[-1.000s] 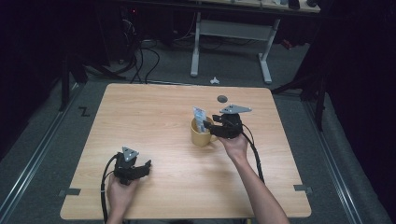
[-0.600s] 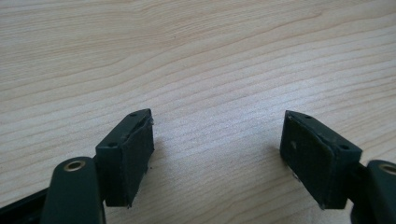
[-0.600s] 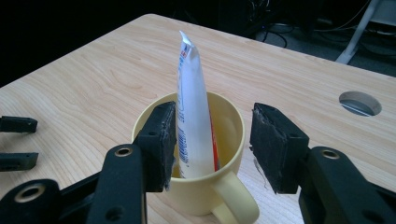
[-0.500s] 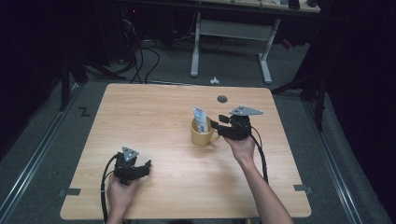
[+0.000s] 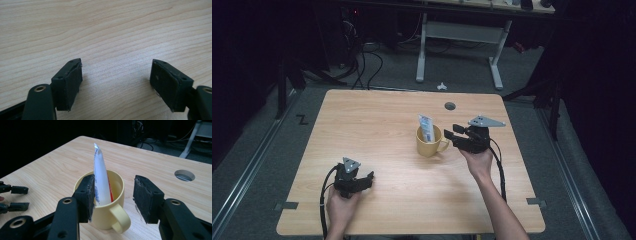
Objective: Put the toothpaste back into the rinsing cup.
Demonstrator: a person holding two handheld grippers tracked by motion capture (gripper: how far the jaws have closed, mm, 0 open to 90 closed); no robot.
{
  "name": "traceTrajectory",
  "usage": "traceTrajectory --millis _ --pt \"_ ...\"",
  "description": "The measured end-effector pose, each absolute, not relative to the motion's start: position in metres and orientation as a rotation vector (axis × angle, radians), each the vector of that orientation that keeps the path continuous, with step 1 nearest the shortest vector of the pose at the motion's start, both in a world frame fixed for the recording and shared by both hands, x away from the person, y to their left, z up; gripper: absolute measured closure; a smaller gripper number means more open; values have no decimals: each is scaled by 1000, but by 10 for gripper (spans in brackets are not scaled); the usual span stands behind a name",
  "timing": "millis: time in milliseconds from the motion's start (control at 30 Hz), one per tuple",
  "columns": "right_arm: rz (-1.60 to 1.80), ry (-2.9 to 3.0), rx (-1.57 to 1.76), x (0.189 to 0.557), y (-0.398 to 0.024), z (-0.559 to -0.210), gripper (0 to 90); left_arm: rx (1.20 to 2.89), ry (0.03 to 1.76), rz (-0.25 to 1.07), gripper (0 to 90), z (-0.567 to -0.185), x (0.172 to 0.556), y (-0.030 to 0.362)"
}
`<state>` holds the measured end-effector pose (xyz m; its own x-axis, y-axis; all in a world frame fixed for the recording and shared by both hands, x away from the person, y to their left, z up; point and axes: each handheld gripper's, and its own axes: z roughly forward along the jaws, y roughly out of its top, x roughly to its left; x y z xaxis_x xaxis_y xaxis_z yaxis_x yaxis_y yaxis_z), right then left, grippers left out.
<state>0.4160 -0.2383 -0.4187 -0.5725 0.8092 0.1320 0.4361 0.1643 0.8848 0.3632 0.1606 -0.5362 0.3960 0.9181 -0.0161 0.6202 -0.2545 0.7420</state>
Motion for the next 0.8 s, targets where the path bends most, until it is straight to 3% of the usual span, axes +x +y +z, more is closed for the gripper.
traceTrajectory --millis 800 --pt "1433 2003 1212 393 -267 -414 520 1980 1313 564 263 -536 363 160"
